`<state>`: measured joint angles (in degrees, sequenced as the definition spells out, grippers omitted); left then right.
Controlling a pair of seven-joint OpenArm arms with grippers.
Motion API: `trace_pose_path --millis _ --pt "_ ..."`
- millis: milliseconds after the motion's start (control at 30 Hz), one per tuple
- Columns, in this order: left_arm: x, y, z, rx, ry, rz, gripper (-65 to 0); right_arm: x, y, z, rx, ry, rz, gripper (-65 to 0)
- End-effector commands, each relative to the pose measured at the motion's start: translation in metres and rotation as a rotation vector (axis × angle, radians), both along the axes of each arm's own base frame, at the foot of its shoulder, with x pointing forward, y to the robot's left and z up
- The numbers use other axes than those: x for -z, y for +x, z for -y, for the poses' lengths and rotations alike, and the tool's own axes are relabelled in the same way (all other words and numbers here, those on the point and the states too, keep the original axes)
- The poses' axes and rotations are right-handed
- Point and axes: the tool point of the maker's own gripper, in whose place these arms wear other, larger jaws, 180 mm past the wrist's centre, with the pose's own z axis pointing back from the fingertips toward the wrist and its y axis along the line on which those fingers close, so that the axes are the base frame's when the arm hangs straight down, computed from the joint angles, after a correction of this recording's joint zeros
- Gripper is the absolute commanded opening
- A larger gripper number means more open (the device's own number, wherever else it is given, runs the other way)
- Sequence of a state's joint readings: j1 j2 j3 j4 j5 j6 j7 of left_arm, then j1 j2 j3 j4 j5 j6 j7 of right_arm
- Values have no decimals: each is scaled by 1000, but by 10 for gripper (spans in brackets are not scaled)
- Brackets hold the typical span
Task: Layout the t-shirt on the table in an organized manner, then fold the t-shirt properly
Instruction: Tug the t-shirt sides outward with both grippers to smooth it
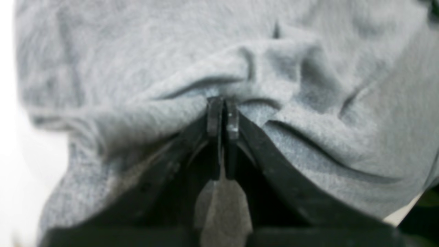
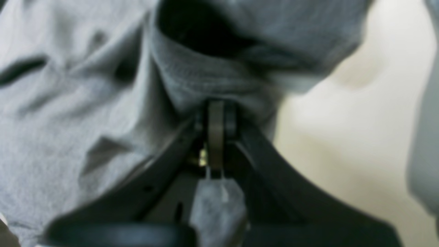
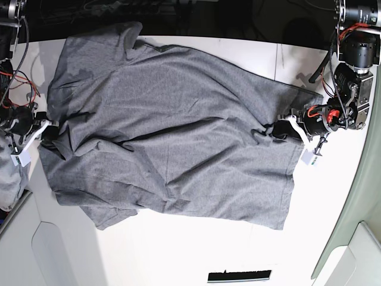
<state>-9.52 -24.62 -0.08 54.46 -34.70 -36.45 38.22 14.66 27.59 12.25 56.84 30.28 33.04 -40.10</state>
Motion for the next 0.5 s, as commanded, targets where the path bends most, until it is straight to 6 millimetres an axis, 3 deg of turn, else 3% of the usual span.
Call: trace_pose_path --millis 0,200,300,467 --pt "13 -13 -23 -8 107 -86 -616 -18 17 9 12 -5 58 -650" --pt "0 -4 -13 -17 27 -115 -615 -39 39 6 23 26 124 -650" --pt "-29 -5 21 101 -141 -96 -616 -56 54 -1 38 91 180 -650" --pt "-74 1 36 192 -162 21 -615 -77 73 -9 44 141 242 -650"
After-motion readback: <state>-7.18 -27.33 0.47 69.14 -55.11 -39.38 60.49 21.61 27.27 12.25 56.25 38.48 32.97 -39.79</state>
